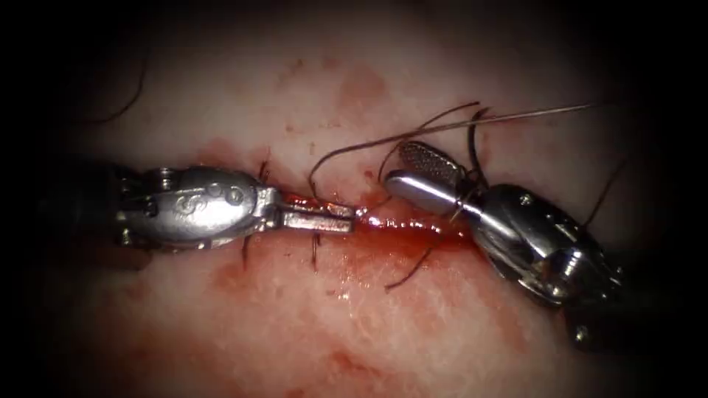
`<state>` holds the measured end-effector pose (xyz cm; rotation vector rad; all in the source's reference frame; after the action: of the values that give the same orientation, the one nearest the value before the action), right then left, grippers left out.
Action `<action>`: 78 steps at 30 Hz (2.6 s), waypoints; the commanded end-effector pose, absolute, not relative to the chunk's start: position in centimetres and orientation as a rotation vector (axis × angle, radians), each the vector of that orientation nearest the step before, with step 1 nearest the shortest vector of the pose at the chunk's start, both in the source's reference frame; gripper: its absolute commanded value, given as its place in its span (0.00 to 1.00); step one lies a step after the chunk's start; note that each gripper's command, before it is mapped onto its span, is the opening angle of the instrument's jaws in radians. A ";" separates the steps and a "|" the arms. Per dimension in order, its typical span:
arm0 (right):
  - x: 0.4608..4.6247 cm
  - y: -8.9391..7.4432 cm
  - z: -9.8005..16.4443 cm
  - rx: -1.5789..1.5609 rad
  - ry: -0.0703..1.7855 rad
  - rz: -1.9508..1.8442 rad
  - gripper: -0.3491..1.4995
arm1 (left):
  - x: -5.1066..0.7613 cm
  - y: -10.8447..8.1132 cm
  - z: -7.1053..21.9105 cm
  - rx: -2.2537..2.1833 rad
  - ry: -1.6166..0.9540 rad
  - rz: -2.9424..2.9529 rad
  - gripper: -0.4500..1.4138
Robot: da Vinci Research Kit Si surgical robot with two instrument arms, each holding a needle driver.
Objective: Wound Closure
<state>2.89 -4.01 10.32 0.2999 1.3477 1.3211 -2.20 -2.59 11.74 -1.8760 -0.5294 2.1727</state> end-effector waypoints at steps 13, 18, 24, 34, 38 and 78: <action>2.77 -4.0 10.7 0.359 1.298 1.616 0.61 | -2.31 -2.6 11.8 -1.875 -0.532 2.170 0.00; 2.75 -4.0 10.8 0.381 1.261 1.649 0.62 | -2.35 -2.6 11.8 -1.877 -0.536 2.168 0.00; 2.77 -4.0 10.9 0.402 1.232 1.671 0.62 | -2.41 -2.6 11.8 -1.880 -0.542 2.164 0.00; 2.85 -3.9 11.0 0.398 1.224 1.676 0.60 | -2.40 -2.6 11.7 -1.881 -0.544 2.164 0.00; 2.81 -3.9 10.9 0.401 1.228 1.680 0.59 | -2.40 -2.6 11.7 -1.881 -0.545 2.163 0.00; 3.03 -4.0 9.8 0.040 1.191 1.051 0.00 | -2.00 -1.7 12.0 -1.726 -0.489 2.167 0.00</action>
<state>2.97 -4.03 9.72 0.0200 1.1806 1.0392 -1.92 -1.64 12.04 -1.7135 -0.4854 2.1612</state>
